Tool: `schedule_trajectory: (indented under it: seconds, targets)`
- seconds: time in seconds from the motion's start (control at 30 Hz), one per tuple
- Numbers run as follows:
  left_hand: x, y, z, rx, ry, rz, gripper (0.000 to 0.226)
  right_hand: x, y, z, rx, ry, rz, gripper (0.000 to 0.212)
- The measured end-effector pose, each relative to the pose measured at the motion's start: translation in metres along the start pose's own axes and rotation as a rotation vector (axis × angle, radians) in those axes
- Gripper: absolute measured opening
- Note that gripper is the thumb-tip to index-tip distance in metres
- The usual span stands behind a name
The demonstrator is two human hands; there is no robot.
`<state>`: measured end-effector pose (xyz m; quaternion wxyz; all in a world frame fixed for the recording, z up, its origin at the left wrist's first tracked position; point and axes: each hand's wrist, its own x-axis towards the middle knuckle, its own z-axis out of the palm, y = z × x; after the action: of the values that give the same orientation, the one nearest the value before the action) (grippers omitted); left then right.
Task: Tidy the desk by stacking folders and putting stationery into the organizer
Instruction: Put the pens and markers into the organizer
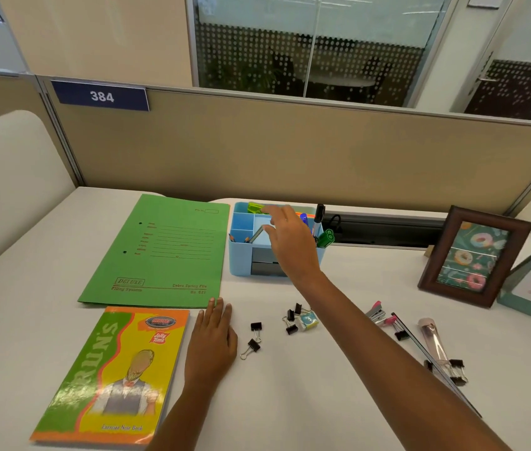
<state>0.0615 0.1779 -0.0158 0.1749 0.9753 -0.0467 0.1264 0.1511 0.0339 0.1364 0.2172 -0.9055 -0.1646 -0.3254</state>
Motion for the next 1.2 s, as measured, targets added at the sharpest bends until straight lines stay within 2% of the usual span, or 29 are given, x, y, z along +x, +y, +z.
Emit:
schedule_trajectory:
  seconds: [0.27, 0.43, 0.67, 0.87, 1.07, 1.2]
  targets:
    - [0.002, 0.002, -0.002, 0.028, -0.022, 0.012, 0.05, -0.087, 0.049, -0.019, 0.031, 0.011, 0.16, 0.025]
    - [0.003, 0.0, -0.001, 0.017, -0.056, 0.011, 0.051, -0.144, 0.088, -0.042, -0.022, -0.029, 0.371, 0.016]
    - [0.001, 0.001, -0.001, -0.026, -0.049, -0.008, 0.054, -0.194, 0.124, -0.076, -0.365, -0.014, 0.458, 0.025]
    - [-0.002, 0.004, -0.004, -0.031, -0.039, -0.007, 0.054, -0.216, 0.13, -0.092, -0.553, -0.132, 0.615, 0.043]
    - [-0.004, 0.005, -0.006, -0.026, -0.039, -0.005, 0.053, -0.22, 0.132, -0.1, -0.667, -0.139, 0.592, 0.046]
    - [-0.004, 0.007, -0.007, -0.024, -0.037, -0.002, 0.053, -0.21, 0.129, -0.105, -0.611, -0.136, 0.607, 0.039]
